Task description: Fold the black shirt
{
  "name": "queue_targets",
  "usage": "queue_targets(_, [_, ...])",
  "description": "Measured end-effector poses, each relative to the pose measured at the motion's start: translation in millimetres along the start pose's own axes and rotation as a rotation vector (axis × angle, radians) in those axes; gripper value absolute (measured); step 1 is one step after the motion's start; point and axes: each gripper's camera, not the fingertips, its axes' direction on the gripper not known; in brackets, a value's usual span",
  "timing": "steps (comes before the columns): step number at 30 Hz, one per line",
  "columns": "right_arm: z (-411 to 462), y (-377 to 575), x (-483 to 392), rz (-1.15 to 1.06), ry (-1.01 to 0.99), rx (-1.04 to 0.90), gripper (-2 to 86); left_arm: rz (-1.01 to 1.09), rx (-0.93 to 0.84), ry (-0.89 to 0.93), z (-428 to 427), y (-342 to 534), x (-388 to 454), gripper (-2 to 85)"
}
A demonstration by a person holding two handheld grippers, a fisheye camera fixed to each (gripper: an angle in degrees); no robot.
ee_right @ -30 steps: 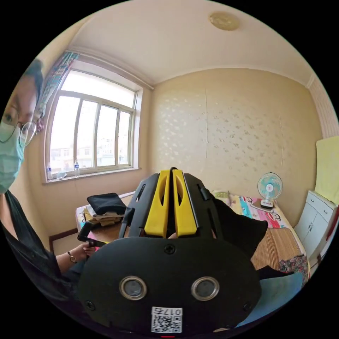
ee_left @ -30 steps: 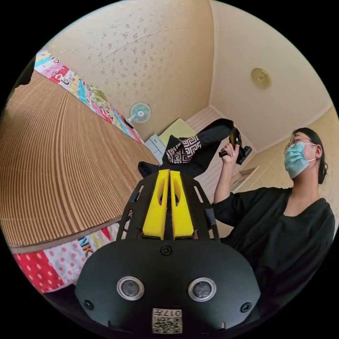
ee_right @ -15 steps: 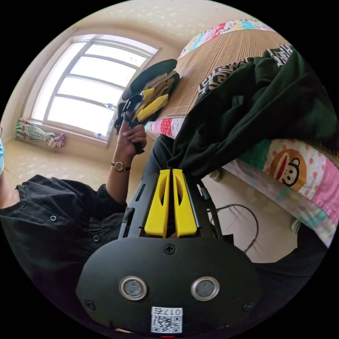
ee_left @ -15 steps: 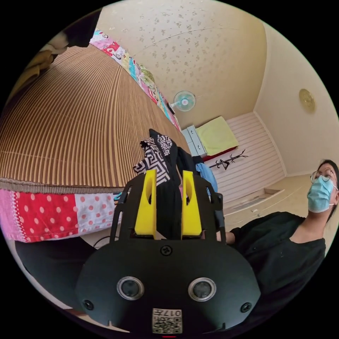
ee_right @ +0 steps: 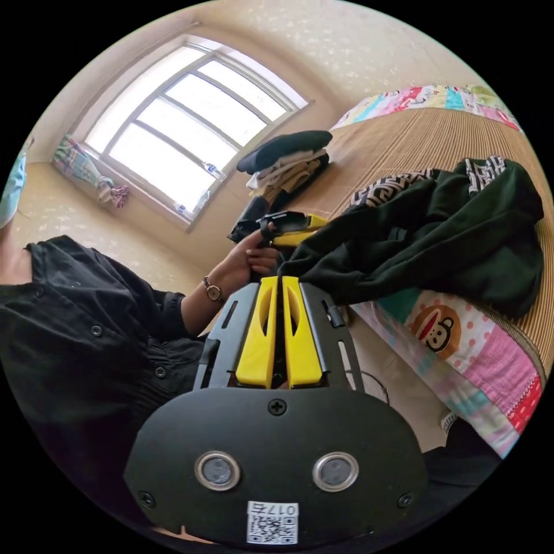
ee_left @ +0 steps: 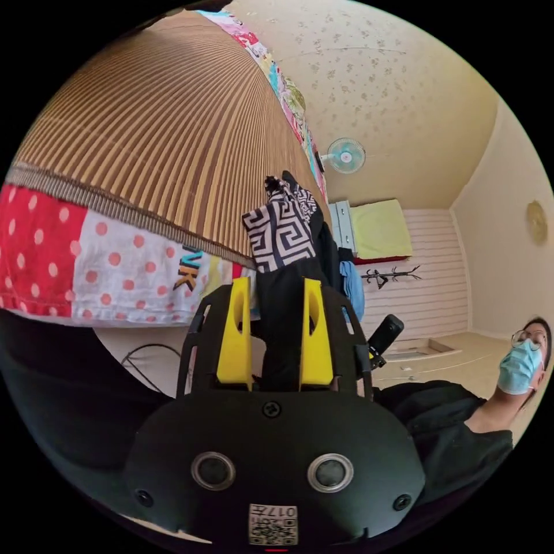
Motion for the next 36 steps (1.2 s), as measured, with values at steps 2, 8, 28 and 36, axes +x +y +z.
queue_targets(2, [-18.6, 7.7, 0.8, -0.025, -0.036, 0.074, 1.7, -0.030, 0.005, 0.063, 6.3, 10.4, -7.4, 14.4])
queue_targets(8, [-60.3, 25.7, 20.1, -0.023, -0.060, 0.152, 1.6, -0.136, -0.025, 0.399, 52.2, 37.6, -44.2, 10.4])
queue_targets(28, [-155.2, 26.7, -118.8, -0.499, -0.310, 0.110, 1.0, 1.183, 0.196, 1.047, -95.4, 98.0, 99.1, -0.9])
queue_targets(36, [-221.0, 48.5, -76.5, -0.372, -0.186, 0.226, 0.8, 1.335, -0.008, 1.316, -96.2, 132.4, 158.9, -0.9])
